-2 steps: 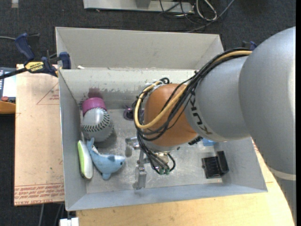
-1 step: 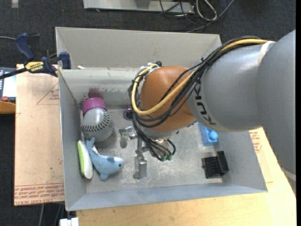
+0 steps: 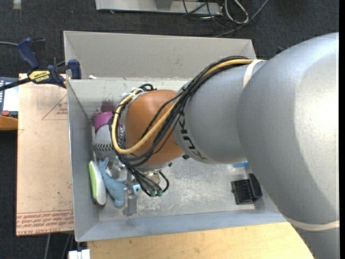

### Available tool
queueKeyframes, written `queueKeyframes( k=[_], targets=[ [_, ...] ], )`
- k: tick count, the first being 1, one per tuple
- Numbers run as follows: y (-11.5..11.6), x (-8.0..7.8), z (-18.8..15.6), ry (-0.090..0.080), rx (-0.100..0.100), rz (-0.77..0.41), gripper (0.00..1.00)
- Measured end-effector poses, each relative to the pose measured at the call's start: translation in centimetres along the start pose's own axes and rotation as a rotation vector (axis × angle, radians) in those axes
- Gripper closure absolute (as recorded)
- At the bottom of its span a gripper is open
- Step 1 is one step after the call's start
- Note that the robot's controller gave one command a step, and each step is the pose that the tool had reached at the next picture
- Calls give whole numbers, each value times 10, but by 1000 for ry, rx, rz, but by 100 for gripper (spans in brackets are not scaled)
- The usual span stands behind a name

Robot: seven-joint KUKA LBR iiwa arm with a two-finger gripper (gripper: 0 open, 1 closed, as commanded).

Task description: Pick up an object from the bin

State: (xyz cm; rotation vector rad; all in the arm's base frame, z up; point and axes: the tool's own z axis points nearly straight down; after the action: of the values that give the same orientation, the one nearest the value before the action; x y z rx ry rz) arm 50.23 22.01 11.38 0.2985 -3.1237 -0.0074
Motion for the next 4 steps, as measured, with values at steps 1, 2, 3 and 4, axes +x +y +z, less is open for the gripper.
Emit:
queueKeyframes(
  k=[1,2,3,4],
  targets=[
    [-17,-16,45,1,2,70,0],
    [-23,-10,44,0,0,273,100],
    [-24,-10,44,0,0,274,100],
    [-24,-9,42,1,0,274,100]
  ],
)
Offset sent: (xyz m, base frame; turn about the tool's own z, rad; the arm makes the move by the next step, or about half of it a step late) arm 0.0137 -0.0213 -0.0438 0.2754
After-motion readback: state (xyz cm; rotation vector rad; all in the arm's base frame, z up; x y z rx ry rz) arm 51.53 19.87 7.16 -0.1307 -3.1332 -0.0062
